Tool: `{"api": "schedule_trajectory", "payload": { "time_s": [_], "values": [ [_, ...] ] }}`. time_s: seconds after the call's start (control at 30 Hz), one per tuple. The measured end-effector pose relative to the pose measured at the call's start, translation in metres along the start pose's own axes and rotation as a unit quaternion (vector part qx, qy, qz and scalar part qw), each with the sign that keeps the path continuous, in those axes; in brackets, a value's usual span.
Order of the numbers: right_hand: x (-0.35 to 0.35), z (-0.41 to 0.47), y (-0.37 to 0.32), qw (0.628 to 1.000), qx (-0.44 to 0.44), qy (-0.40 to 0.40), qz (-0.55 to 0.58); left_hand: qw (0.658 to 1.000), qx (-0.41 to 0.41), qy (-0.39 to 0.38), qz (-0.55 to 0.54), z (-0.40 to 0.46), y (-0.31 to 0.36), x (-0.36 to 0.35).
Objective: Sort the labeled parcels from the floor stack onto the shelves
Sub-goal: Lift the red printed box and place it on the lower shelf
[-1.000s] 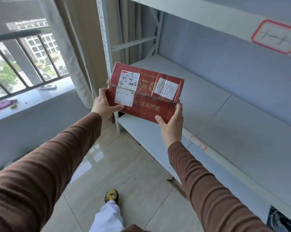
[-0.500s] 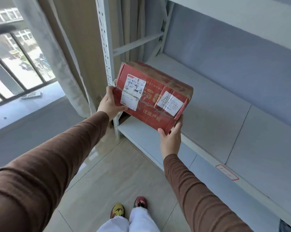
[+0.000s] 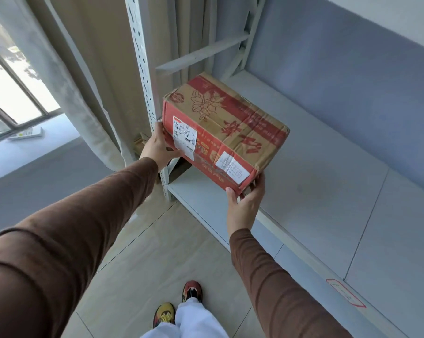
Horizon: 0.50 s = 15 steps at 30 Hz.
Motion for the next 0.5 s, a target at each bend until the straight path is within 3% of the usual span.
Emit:
{"api": "schedule_trajectory", "payload": {
  "time_s": [0.5],
  "values": [
    [-0.026,0.056,0.012,0.999,0.036,0.02,-0.006,1.0,0.007,-0.004,-0.002,0.068,0.015,-0.015]
  ]
}}
Point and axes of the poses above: each hand's wrist, its own z-axis towards the middle knuckle, its own x-axis out of the back of the hand, y = z × x, the point moved 2 cm from there along z, towards the middle knuckle, and after that the axes turned 15 degrees about z, right-handed, at the moved point
